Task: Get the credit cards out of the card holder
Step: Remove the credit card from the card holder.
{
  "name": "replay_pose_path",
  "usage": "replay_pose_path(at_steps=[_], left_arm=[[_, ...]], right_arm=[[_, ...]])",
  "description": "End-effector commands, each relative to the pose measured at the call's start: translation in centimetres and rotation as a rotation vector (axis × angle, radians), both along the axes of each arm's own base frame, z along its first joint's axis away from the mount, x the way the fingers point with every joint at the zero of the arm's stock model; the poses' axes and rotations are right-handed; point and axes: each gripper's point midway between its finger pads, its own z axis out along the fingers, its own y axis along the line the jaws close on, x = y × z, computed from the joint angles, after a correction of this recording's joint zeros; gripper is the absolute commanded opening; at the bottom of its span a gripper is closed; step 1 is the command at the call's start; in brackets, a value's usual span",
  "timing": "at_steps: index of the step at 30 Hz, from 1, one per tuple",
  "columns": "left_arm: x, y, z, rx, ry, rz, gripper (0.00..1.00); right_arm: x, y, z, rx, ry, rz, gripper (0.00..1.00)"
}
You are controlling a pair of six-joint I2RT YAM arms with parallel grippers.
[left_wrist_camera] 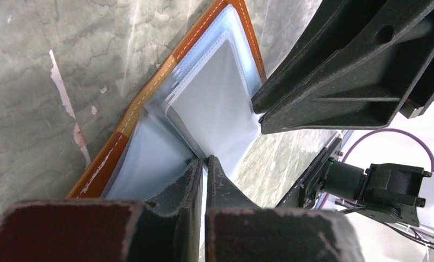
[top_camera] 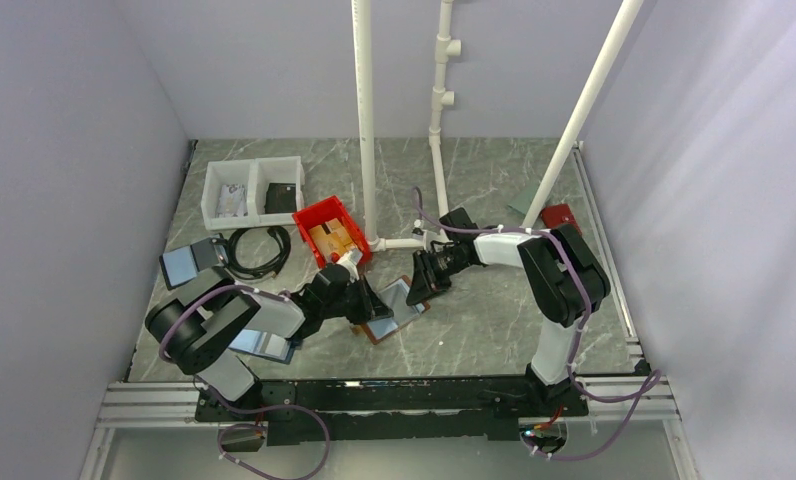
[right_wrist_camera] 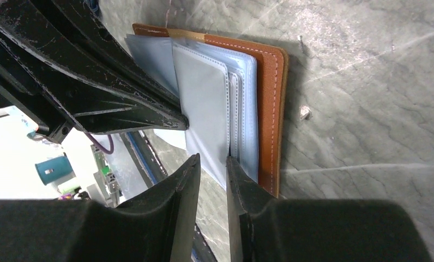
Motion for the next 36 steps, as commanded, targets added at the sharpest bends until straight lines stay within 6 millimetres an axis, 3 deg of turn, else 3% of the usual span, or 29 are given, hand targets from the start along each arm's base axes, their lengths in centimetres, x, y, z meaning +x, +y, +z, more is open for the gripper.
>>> replay_pose_path(at_steps=[1, 5, 10, 25, 36], left_arm=[[-1.4, -1.6, 0.3, -0.051, 0.011, -0.092, 0.07], [-1.5, -1.6, 0.0, -0.048, 0.017, -0.09, 0.08], [-1.4, -1.8, 0.6, -0.068, 0.011, -0.09, 0.19], [-0.6, -0.7, 2.7, -0.109, -0.005, 0.026, 0.68], [0.8, 0.9, 4.4, -0.174, -0.014, 0.201, 0.71]], right_arm=[[0.4, 1.8, 0.7, 0.059, -0.042, 0.042, 0.26], [-0.1, 2.3, 2.1, 0.131, -0.031, 0.07, 0.16], [-0.4, 2.7, 3.4, 0.19, -0.036, 0.096, 0.05], [-1.0, 3.1, 4.8, 0.261, -0.02, 0.131, 0.01], [-1.9, 3.7, 5.4, 0.295, 0.003, 0.165, 0.01]])
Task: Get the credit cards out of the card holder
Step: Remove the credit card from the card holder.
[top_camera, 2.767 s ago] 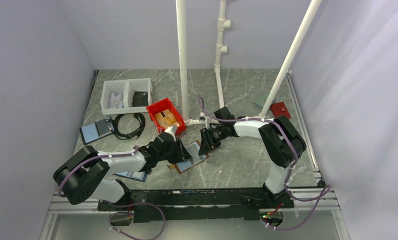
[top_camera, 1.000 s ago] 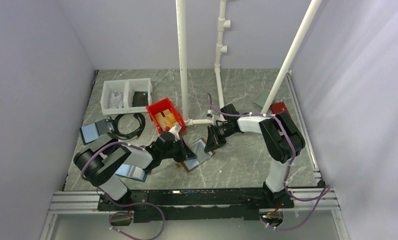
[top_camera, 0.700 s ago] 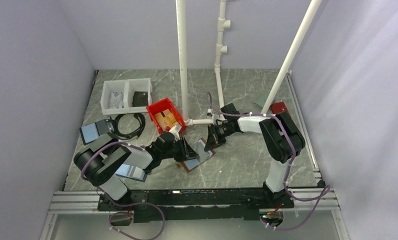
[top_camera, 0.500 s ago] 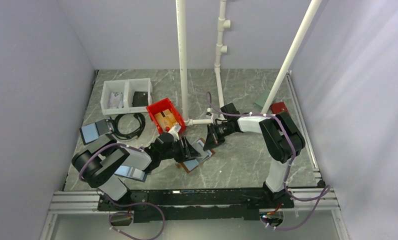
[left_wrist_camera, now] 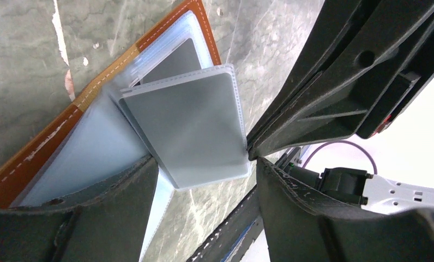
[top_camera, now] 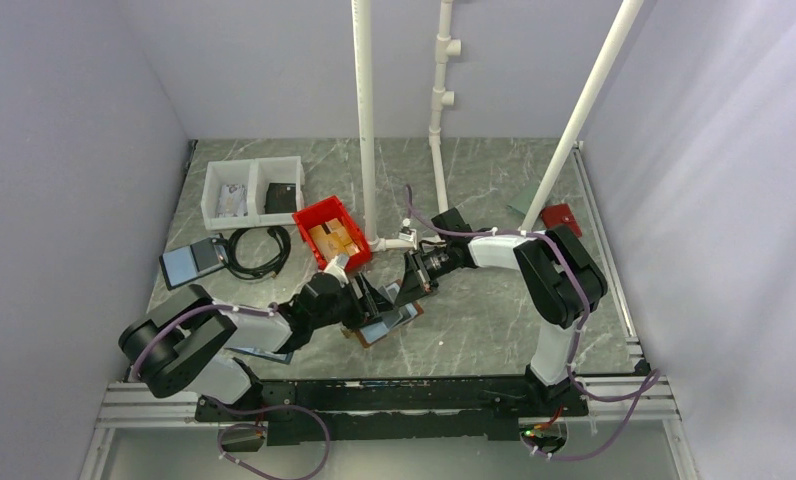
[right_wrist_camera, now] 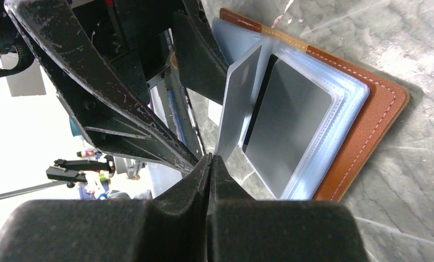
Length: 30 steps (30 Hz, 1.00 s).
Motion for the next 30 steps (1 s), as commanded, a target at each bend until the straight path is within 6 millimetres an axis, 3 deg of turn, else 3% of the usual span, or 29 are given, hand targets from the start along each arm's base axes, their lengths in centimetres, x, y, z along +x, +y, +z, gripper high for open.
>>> replay_pose_path(at_steps=[1, 16, 30], left_arm=[[1.5, 0.1, 2.2, -0.061, -0.049, 0.087, 0.71], [1.4, -1.0, 3.8, -0.163, -0.146, 0.029, 0.71], [1.1, -2.9, 3.4, -0.157, -0.169, -0.083, 0.69]], right_arm=[[0.0, 0.9, 2.0, 0.076, -0.022, 0.039, 0.01], [-0.7, 1.4, 2.0, 0.081, -0.007, 0.062, 0.02], [-1.4, 1.9, 2.5, 0.119, 0.03, 0.087, 0.03]])
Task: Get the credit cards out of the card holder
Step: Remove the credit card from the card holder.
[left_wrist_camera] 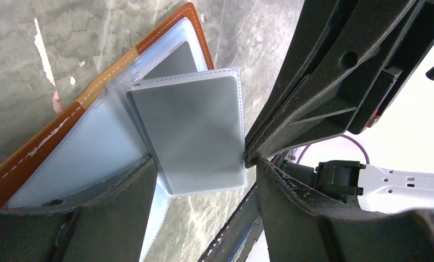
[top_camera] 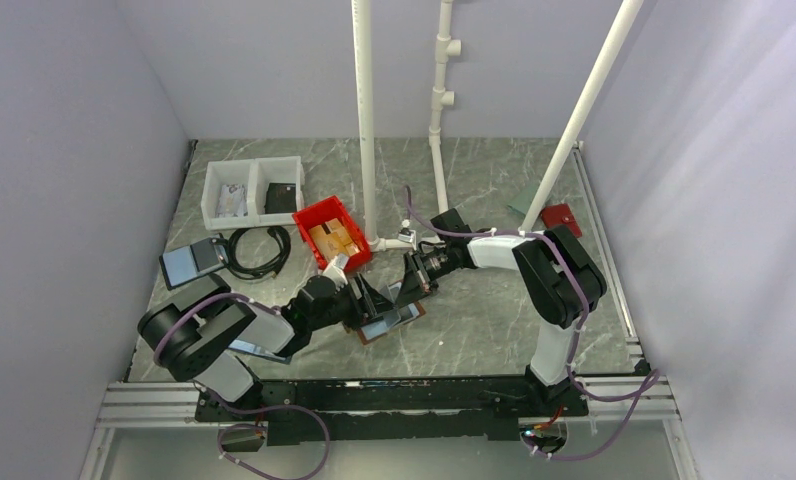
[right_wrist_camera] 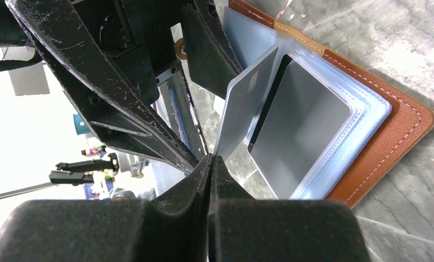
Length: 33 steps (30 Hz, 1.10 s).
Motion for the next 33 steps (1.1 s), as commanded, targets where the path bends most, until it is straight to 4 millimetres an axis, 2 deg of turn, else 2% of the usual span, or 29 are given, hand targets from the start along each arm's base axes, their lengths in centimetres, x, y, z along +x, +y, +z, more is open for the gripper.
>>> replay_pose_path(at_steps=[1, 22, 33], left_arm=[[1.1, -2.7, 3.3, -0.086, -0.113, -0.066, 0.69], [0.1, -4.1, 3.0, -0.082, -0.145, -0.172, 0.68], [-0.7, -4.3, 3.9, -0.107, -0.216, -0.228, 0.68]], right_arm=[[-1.0, 1.6, 2.4, 0.116, 0.01, 0.078, 0.04], [-1.3, 1.7, 3.5, 0.164, 0.03, 0.099, 0.09], [-1.2, 1.7, 3.8, 0.168, 0.028, 0.095, 0.11]])
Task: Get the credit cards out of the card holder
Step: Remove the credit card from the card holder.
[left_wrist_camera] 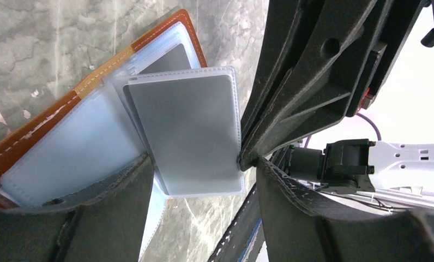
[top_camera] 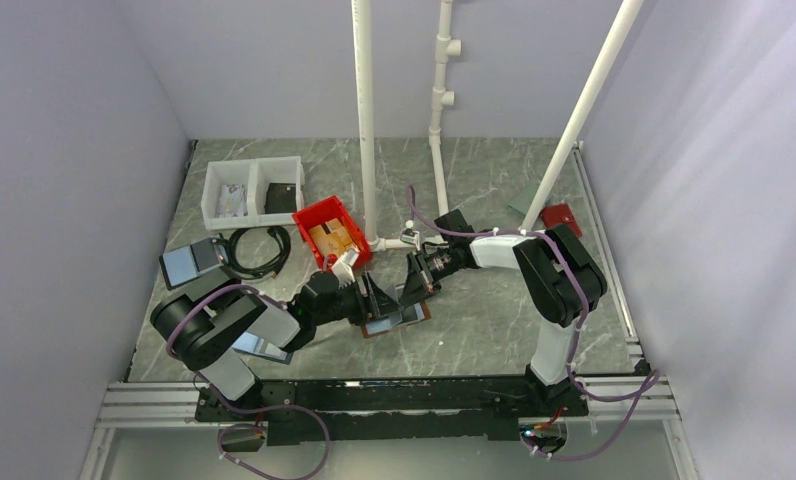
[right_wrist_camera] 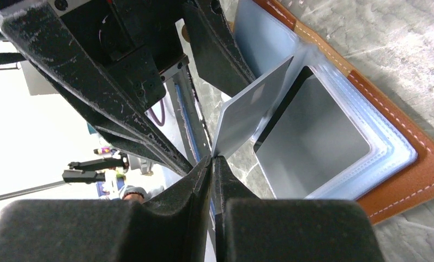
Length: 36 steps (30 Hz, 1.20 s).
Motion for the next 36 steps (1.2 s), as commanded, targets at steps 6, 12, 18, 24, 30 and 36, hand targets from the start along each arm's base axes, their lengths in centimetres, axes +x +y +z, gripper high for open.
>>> replay_pose_path(at_steps=[6, 12, 18, 24, 30, 36], left_arm=[[-0.8, -3.0, 4.1, -0.153, -0.143, -0.12, 0.66], [-0.8, -3.4, 4.0, -0.169, -0.139, -0.136, 0.66], [-0.5, -3.2, 3.4, -0.088, -0.118, -0.13, 0.66], [-0.3, -2.7, 2.4, 0.037, -0.069, -0.115, 0.66], [-0.3, -2.6, 2.3, 0.069, -0.054, -0.115, 0.65], [-0.3, -2.7, 2.4, 0.073, -0.061, -0.121, 0.66]], right_arm=[[-0.5, 2.0, 2.8, 0.115, -0.036, 0.075, 0.11], [-0.2, 1.9, 2.6, 0.104, -0.044, 0.064, 0.11], [-0.1, 1.8, 2.9, 0.12, -0.033, 0.061, 0.11], [-0.4, 1.9, 3.5, 0.151, -0.012, 0.072, 0.12], [-0.7, 2.0, 3.6, 0.166, 0.004, 0.082, 0.13], [-1.1, 2.3, 3.6, 0.17, 0.011, 0.099, 0.13]])
